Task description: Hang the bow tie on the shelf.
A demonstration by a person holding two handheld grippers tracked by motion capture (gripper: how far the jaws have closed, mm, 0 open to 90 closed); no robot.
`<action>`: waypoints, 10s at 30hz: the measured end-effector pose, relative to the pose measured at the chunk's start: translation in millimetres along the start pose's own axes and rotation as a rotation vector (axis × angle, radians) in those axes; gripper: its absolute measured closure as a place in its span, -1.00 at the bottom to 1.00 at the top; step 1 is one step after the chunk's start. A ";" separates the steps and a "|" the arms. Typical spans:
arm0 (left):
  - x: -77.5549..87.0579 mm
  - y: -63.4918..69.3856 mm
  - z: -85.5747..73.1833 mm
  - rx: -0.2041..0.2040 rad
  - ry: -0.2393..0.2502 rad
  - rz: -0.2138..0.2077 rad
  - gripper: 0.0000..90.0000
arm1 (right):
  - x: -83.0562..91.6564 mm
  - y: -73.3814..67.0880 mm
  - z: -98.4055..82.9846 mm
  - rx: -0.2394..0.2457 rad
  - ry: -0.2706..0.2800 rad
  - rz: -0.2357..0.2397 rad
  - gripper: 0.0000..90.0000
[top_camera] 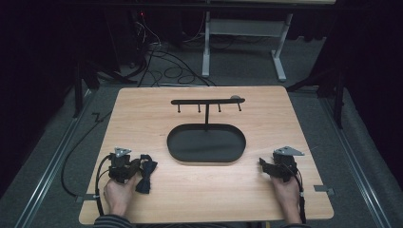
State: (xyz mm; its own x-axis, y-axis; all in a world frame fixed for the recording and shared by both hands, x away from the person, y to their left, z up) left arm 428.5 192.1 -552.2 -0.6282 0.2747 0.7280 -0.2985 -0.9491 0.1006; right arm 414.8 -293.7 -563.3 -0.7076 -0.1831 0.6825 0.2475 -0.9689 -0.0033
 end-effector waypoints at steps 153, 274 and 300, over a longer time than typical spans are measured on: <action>64.1 128.1 189.0 -0.347 0.294 -0.313 1.00 | 0.3 -2.3 -0.4 0.013 -0.003 0.015 -0.17; 114.0 72.7 116.8 -0.204 0.319 -0.253 0.10 | 0.3 -3.2 -0.6 0.019 -0.005 0.018 -0.17; 122.8 53.3 91.0 -0.168 0.328 -0.202 0.10 | 0.3 -3.3 -0.6 0.019 -0.005 0.017 -0.17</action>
State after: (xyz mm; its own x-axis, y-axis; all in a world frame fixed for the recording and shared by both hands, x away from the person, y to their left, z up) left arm 400.8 161.2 -395.8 -0.7326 0.5129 0.4474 -0.5349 -0.8404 0.0875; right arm 413.4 -290.7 -563.5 -0.6999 -0.1989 0.6860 0.2724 -0.9622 -0.0011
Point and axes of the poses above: each handheld gripper's, and its own axes: x roughly backward along the jaws, z roughly out of its top, y roughly to its right, the point moved 9 cm from there along -x, roughly forward along the jaws, and after that the axes turned 1 degree about -x, right-handed, at the moved point
